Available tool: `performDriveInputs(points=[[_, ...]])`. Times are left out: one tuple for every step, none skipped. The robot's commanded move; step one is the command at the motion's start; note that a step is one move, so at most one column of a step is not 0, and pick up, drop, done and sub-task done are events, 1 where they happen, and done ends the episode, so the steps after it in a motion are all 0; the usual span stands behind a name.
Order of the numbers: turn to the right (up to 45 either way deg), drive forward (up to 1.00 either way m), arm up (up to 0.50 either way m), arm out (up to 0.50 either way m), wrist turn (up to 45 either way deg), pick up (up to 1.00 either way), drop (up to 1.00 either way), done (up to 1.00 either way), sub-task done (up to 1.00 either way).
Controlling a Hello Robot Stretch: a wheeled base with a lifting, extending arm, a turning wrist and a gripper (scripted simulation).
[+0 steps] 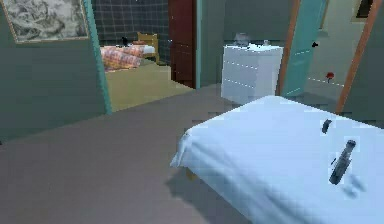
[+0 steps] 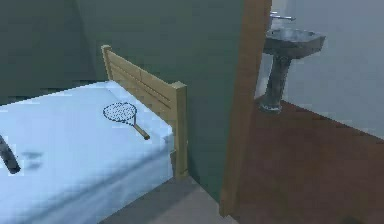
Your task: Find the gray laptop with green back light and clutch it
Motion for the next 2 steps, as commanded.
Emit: performDriveInputs(points=[[-24.0, 0.0, 0.0, 0.0, 0.0, 0.0, 0.0, 0.0, 0.0], [0.0, 1.0, 0.0, 0.0, 0.0, 0.0, 0.0, 0.0, 0.0]])
